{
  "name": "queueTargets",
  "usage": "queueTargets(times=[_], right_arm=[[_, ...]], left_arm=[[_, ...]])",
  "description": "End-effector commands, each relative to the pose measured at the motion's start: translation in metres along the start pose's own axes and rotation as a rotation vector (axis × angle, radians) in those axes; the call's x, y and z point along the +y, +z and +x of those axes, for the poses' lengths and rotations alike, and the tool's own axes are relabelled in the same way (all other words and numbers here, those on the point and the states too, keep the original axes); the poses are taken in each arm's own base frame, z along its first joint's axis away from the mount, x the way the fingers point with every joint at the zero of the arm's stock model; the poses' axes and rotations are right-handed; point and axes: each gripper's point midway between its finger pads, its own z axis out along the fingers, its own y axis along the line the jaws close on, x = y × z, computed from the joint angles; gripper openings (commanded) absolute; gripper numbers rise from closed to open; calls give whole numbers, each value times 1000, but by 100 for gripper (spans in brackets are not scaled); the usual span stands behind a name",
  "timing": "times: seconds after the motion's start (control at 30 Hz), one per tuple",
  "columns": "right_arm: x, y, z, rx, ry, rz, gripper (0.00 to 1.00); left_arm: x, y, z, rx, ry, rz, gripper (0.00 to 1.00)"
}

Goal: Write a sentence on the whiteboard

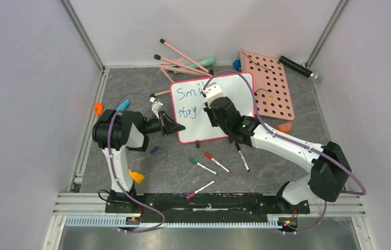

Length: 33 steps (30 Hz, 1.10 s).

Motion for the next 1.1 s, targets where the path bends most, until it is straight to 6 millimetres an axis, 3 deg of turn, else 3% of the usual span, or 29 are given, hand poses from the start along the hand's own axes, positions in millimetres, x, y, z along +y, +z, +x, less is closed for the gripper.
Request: queueTargets(times=[0.0,0.4,1.07], right_arm=[[-6,-4,-4,-17,7,14,0],[-1,-9,21,10,23,-26,0],[-4,-3,-1,-15,7,4,0]], left_arm=[[27,-3,5,-25,231,-65,2],[27,-3,5,-25,231,-65,2],[28,-3,5,-25,232,-65,2]])
